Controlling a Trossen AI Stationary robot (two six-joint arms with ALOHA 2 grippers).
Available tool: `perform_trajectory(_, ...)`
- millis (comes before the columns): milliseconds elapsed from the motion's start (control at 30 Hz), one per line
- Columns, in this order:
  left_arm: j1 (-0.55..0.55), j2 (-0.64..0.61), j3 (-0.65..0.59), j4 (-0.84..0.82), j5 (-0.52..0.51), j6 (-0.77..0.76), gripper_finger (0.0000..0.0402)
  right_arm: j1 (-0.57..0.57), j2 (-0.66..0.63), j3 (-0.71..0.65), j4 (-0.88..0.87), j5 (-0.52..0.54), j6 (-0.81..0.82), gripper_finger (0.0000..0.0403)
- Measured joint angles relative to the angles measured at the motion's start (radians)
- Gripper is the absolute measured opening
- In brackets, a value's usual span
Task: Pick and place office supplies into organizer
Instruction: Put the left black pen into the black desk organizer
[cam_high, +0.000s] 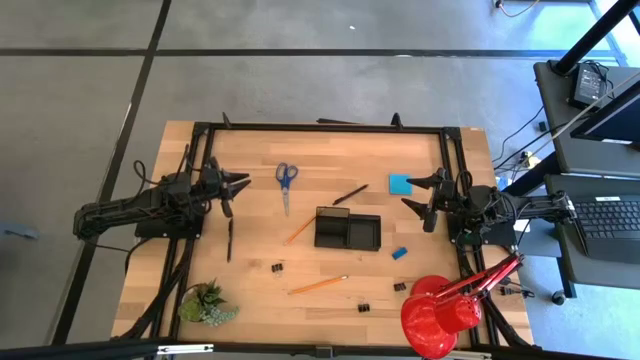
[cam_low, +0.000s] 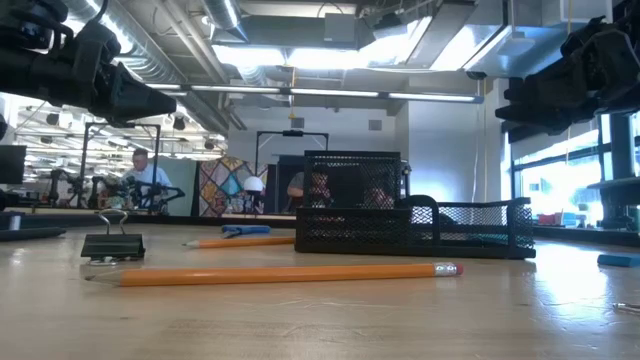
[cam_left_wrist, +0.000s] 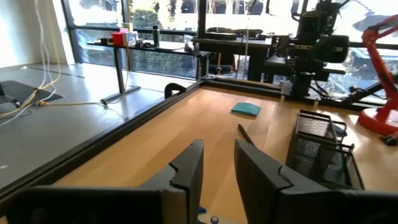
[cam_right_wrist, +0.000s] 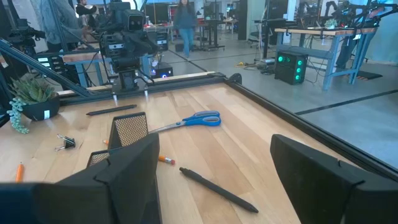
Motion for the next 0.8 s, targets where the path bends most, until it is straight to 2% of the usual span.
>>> perform_trajectory(333, 0.000, 0.000, 0.000, 0.000, 0.056, -0.059, 0.0177, 0.000, 0.000, 0.000, 0.000, 0.000, -0.001, 0.0310)
perform_trajectory(533, 0.000, 0.000, 0.000, 0.000, 0.119, -0.089, 0.0184, 0.000, 0.000, 0.000, 0.000, 0.000, -0.003, 0.0310)
perform_trajectory(800, 0.000, 0.037, 0.025, 0.045, 0.118, -0.090, 0.0185, 0.000, 0.000, 0.000, 0.000, 0.001, -0.003, 0.0310)
